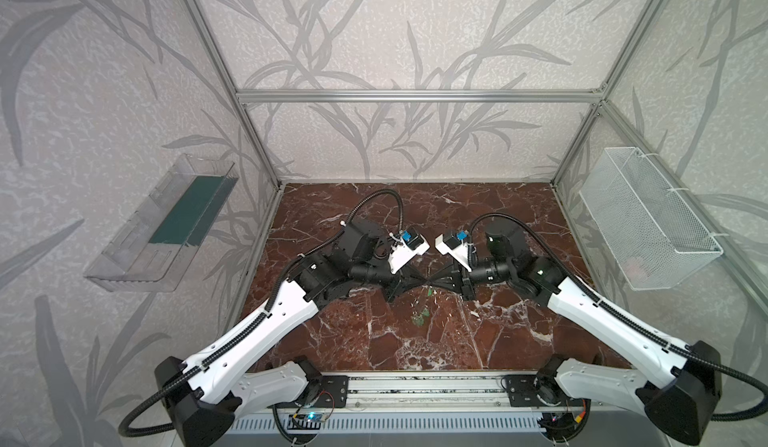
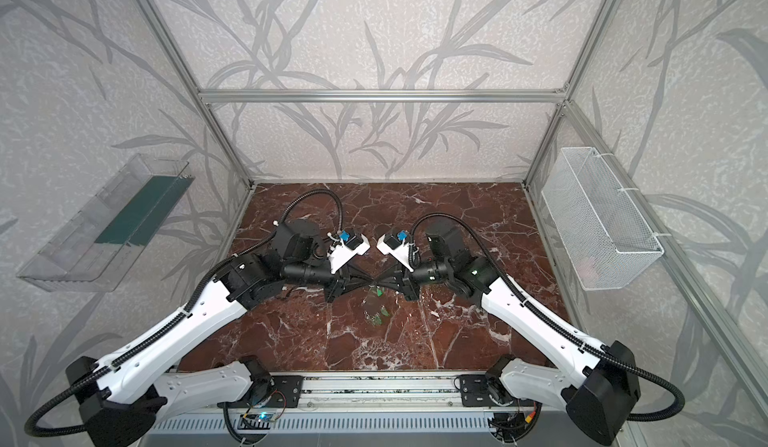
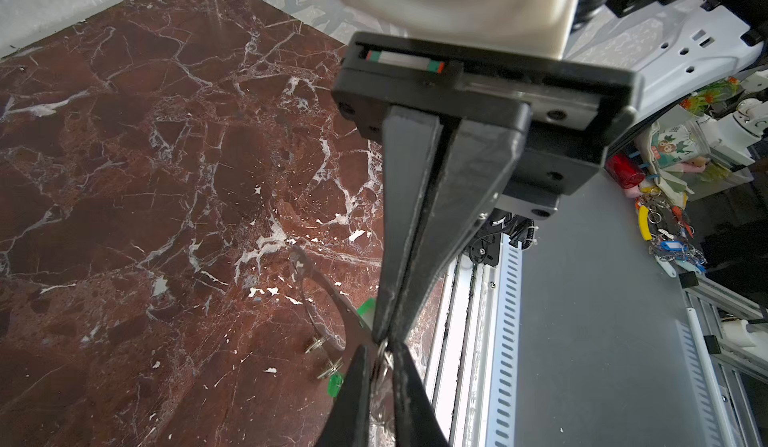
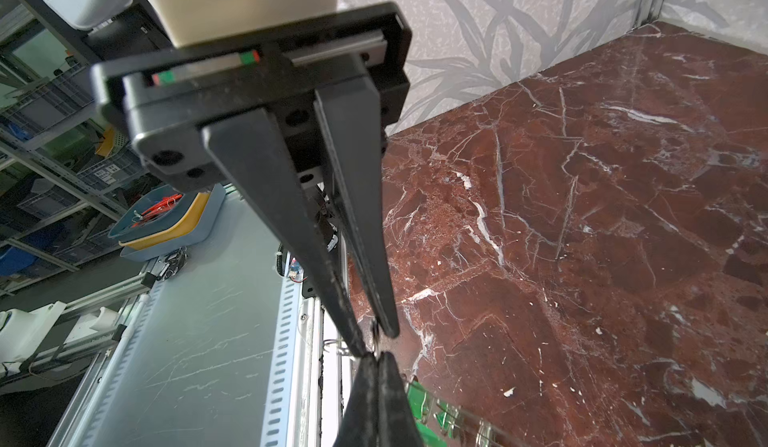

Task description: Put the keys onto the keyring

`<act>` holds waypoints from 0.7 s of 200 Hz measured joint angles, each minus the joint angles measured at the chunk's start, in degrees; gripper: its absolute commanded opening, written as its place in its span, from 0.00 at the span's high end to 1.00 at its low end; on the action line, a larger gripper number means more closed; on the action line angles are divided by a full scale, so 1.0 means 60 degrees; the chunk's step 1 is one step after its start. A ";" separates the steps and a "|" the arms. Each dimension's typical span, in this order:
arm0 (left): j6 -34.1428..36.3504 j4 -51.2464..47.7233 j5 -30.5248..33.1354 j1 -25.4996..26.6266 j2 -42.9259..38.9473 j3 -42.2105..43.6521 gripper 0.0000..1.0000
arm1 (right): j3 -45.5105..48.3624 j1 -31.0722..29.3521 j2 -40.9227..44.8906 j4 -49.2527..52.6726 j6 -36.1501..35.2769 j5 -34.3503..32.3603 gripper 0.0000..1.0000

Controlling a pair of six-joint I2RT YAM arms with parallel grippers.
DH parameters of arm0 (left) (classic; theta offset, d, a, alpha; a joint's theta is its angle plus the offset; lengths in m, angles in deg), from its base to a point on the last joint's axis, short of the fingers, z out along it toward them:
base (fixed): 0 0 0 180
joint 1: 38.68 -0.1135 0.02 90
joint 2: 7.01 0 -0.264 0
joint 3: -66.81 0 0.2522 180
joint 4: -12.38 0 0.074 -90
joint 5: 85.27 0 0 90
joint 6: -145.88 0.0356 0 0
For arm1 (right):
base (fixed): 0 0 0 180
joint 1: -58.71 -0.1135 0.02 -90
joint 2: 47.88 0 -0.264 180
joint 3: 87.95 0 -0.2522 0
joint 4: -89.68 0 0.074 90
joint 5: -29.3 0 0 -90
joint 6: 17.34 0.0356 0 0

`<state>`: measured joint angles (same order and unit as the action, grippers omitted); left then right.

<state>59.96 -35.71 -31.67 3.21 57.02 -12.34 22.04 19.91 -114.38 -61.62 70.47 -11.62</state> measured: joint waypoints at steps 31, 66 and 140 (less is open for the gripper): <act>0.0011 -0.0018 0.0047 0.0000 -0.0011 0.0000 0.83 | 0.0000 0.0000 0.0004 -0.0011 0.0004 -0.0011 1.00; -0.0018 -0.0040 -0.0076 0.0000 -0.0007 0.0000 0.82 | 0.0000 0.0000 0.0004 -0.0117 0.0069 0.0051 1.00; -0.0248 -0.0036 -0.0302 -0.0011 0.0025 0.0000 1.00 | 0.0022 0.0033 0.0040 -0.0208 0.0142 0.0091 1.00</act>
<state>58.47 -35.92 -33.48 3.14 57.17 -12.34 22.17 20.10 -114.14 -62.87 71.32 -11.07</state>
